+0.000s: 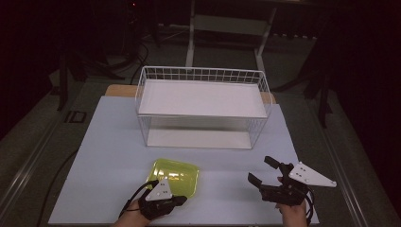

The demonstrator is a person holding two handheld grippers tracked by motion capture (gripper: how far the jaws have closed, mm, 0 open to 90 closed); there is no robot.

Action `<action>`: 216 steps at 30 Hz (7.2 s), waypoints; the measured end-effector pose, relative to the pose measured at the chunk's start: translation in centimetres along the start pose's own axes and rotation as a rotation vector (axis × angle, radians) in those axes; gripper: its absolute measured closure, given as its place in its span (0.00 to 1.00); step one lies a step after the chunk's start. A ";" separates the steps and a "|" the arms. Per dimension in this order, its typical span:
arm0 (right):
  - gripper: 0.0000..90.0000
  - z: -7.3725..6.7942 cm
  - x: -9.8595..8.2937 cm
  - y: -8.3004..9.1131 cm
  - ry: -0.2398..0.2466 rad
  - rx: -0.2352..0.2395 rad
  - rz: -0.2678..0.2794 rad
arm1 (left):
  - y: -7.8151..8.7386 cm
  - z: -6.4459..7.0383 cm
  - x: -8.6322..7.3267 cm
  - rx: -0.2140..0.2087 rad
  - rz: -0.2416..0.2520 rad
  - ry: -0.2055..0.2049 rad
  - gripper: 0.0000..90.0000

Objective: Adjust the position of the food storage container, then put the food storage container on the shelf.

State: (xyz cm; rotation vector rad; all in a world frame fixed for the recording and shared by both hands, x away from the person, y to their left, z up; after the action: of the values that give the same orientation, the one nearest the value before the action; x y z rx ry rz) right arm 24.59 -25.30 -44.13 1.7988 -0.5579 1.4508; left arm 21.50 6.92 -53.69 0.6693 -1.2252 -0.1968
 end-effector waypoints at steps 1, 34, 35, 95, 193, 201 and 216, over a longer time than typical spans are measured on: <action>0.15 0.0 0.0 0.0 0.000 0.000 0.000 | 0.0 0.0 0.0 0.000 0.000 0.000 1.00; 0.15 -0.3 -0.3 -0.3 -0.011 0.018 -0.023 | 2.7 -1.4 -0.7 0.077 0.010 0.017 1.00; 0.15 -0.3 -0.3 -0.3 -0.010 0.019 -0.025 | 3.0 -1.6 -0.9 0.085 0.015 0.022 1.00; 0.15 -0.8 -1.2 -1.4 0.002 0.058 -0.078 | 1.7 -8.2 -0.8 0.166 0.131 0.020 1.00; 0.68 -2.9 -6.0 -8.9 -0.003 0.109 -0.453 | 0.5 -4.7 1.2 0.075 0.076 0.406 0.80; 0.79 -3.1 -5.7 -8.7 -0.029 0.069 -0.447 | 1.2 -4.8 1.8 0.090 0.121 0.424 0.88; 0.84 -2.5 -3.3 -9.3 -0.028 0.041 -0.401 | 2.0 -5.4 3.5 0.143 0.134 0.385 0.90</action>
State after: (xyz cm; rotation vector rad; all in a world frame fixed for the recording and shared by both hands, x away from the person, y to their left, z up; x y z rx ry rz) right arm 28.94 -17.90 -49.64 1.8374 -0.1654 1.1686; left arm 27.24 8.80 -50.72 0.7079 -0.9132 0.1291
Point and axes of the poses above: each handheld gripper's, and its own axes: y roughly backward along the jaws, x roughly out of its top, z roughly to its right, the point moved 4 cm from there along -y, roughly forward along the jaws, and after that the axes turned 6 degrees about -x, right-handed, at the moved point
